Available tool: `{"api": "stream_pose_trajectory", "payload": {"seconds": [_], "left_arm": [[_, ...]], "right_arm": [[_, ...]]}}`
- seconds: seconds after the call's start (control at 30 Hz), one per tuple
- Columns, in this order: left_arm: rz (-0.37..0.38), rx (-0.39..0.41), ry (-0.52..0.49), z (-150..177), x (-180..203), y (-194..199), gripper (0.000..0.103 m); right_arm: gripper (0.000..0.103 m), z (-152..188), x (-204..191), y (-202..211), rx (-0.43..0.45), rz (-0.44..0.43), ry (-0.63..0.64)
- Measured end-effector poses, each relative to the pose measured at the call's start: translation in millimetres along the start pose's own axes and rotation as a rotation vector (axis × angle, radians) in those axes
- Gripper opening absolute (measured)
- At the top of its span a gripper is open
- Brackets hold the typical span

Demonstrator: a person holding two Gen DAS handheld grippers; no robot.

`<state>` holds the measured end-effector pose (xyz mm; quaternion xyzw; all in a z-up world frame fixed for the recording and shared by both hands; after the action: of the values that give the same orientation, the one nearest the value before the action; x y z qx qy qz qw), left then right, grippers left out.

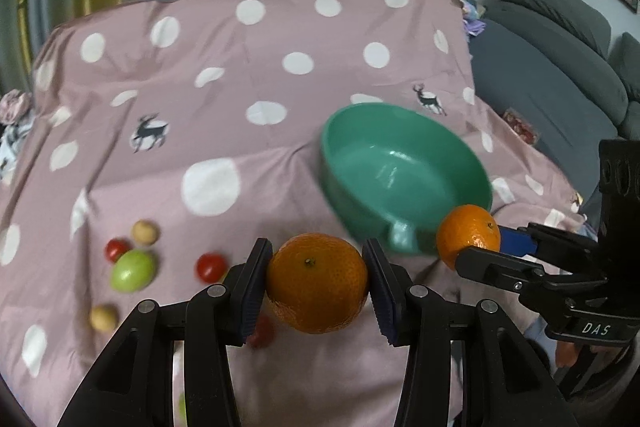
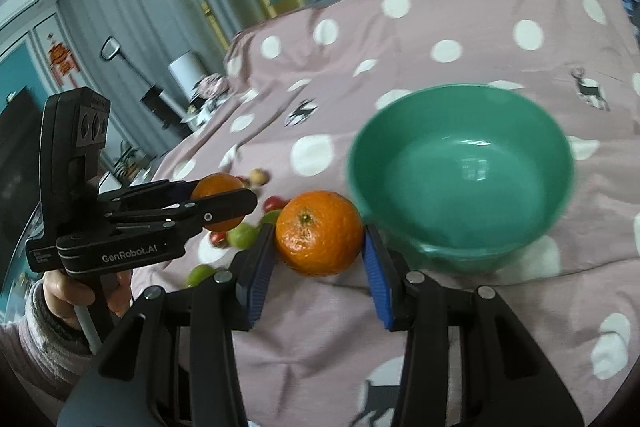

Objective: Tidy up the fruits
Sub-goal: 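Carry both oranges into the green bowl and open both tools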

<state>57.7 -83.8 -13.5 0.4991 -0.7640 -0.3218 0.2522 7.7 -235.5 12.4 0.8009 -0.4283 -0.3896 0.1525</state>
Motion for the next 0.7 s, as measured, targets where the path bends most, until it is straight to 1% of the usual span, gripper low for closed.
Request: {"api": "stream_pose_trajectory", "payload": {"seconds": [0.2, 0.37, 0.5, 0.7], "left_arm": [[0.035, 0.016, -0.028, -22, 23, -20, 0.048], [0.050, 0.018, -0.065, -35, 44, -39, 0.048], [0.043, 0.014, -0.104, -41, 58, -51, 0.048], [0.021, -0.022, -0.140, -39, 67, -72, 0.048]], "right_arm": [[0.044, -8, 29, 10, 0.049, 0.073, -0.036], [0.044, -11, 48, 8, 0.055, 0.119, -0.047], [0.044, -11, 57, 2, 0.042, 0.143, -0.051], [0.045, -9, 67, -3, 0.025, 0.158, -0.060]]}}
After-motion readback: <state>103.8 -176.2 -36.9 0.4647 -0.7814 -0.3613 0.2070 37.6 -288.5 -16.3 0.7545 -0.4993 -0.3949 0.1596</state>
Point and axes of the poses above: each gripper's, at about its wrist camera, not at the fingertips, and y roughly against the way its jaws point, x to its right, z to its underside, the point moved 5 cm from there along -y, roughly the way its jaws point, and after that the axes turned 9 degrees about -z, right-handed, at the moved point
